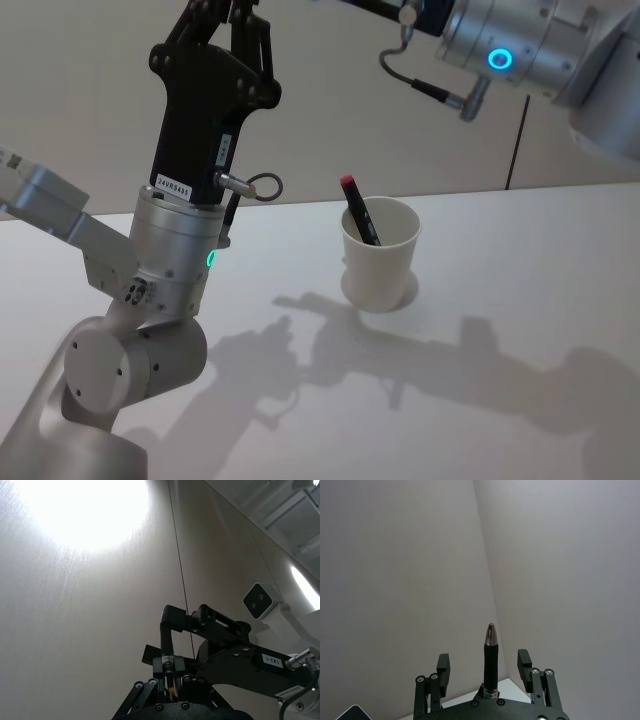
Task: Place the pen into the pen holder.
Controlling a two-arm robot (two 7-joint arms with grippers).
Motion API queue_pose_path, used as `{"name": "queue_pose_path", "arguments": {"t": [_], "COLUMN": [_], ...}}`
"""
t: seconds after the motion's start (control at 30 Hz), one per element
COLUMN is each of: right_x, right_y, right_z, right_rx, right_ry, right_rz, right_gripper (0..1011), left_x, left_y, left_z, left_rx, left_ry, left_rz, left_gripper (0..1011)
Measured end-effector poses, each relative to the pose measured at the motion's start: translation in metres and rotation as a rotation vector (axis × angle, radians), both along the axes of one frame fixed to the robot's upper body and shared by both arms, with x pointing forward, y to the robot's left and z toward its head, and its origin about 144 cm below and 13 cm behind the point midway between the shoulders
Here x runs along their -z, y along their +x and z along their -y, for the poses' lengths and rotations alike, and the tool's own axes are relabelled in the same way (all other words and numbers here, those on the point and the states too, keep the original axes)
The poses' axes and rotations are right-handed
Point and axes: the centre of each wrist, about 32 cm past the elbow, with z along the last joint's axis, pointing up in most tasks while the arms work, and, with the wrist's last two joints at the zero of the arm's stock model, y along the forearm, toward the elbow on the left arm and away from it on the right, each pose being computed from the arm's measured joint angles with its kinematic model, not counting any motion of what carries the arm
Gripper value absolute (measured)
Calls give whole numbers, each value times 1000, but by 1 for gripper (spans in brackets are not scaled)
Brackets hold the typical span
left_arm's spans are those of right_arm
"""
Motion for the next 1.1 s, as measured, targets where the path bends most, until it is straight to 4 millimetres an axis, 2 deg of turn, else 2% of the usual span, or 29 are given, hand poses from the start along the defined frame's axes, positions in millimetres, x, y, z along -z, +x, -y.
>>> {"name": "queue_pose_path", "arguments": {"t": [0.3,0.37,0.4,0.57,0.6,0.7,0.73,0.93,1.1], "right_x": [0,0,0,0,0,0,0,0,0], "right_y": [0,0,0,0,0,0,0,0,0], "right_z": [-1,-1,-1,-1,-2,-2,-2,-2,-2], "right_rx": [1,1,1,1,1,2,3,4,3], "right_ry": [-1,-2,-2,-2,-2,-3,-3,-3,-3], "right_rz": [-5,-5,-6,-7,-7,-8,-8,-8,-9], "right_gripper": [624,591,521,375,313,254,196,138,132], "left_x": [0,0,0,0,0,0,0,0,0], "left_y": [0,0,0,0,0,0,0,0,0], "left_z": [0,0,0,0,0,0,0,0,0], "left_rx": [0,0,0,0,0,1,1,1,1], "left_ry": [0,0,0,0,0,2,2,2,2], "left_rz": [0,0,0,0,0,1,2,2,2], "left_gripper": [126,126,126,126,126,126,126,126,126]}}
